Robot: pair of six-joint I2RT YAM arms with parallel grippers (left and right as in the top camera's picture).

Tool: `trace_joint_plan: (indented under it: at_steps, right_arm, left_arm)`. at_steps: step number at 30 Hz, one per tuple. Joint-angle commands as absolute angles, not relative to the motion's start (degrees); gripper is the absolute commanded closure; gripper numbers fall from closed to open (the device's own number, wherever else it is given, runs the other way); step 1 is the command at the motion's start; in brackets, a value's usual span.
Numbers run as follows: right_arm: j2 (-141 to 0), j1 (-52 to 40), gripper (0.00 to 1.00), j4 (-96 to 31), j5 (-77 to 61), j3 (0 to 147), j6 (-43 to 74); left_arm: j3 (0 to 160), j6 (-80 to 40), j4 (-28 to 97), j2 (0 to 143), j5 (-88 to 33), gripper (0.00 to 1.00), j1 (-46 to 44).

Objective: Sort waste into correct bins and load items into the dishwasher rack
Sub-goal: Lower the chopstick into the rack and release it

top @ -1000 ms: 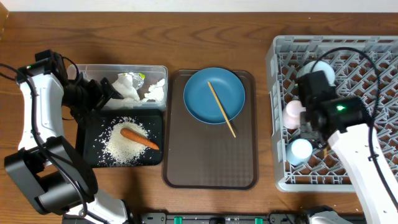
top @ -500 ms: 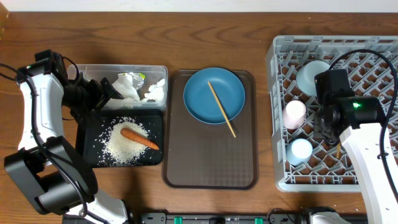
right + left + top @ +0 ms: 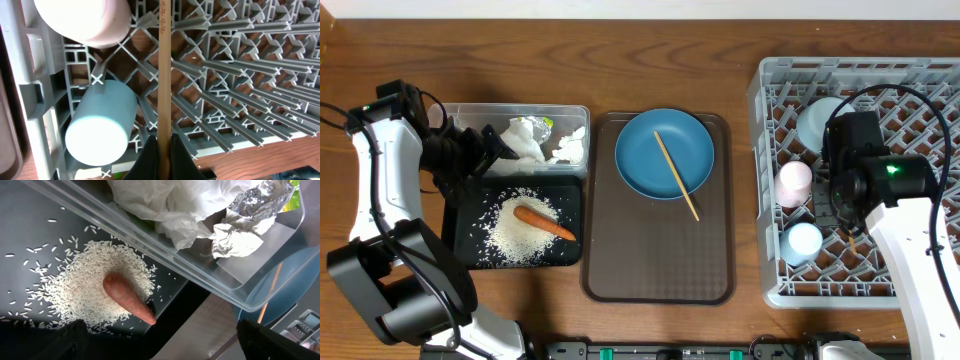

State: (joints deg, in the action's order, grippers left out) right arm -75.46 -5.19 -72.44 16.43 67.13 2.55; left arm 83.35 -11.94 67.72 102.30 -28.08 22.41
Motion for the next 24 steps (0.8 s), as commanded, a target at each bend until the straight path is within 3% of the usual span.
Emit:
trace_joint_plan:
  at_steps: [1,13,14,16,17,24]
  right_arm:
    - [-74.9,-4.8,0.95,-71.6,16.3,65.2,1.6]
    - [-74.9,-2.9,0.93,-68.5,17.4,62.3,1.6]
    - [-74.9,-2.9,0.90,-68.5,17.4,62.3,1.6]
    - [-74.9,-2.9,0.72,-68.5,17.4,62.3,1.6]
    - [-74.9,-2.9,0.69,-68.5,17.4,62.3,1.6]
    - [-74.9,-2.9,0.65,-68.4,17.4,62.3,1.7]
  left_arm:
    - [84.4,-11.6,68.1,101.4,-27.6,0.02,22.5]
    - [84.4,-11.6,68.1,101.4,-27.6,0.02,22.5]
    - [84.4,-11.6,68.1,101.4,-27.6,0.02,22.5]
    - [84.4,-11.6,68.1,101.4,-27.6,0.02,22.5]
    - [84.4,-11.6,68.1,101.4,-27.6,0.02,22.5]
    - [84.4,-11.6,68.1,101.4,-27.6,0.02,22.5]
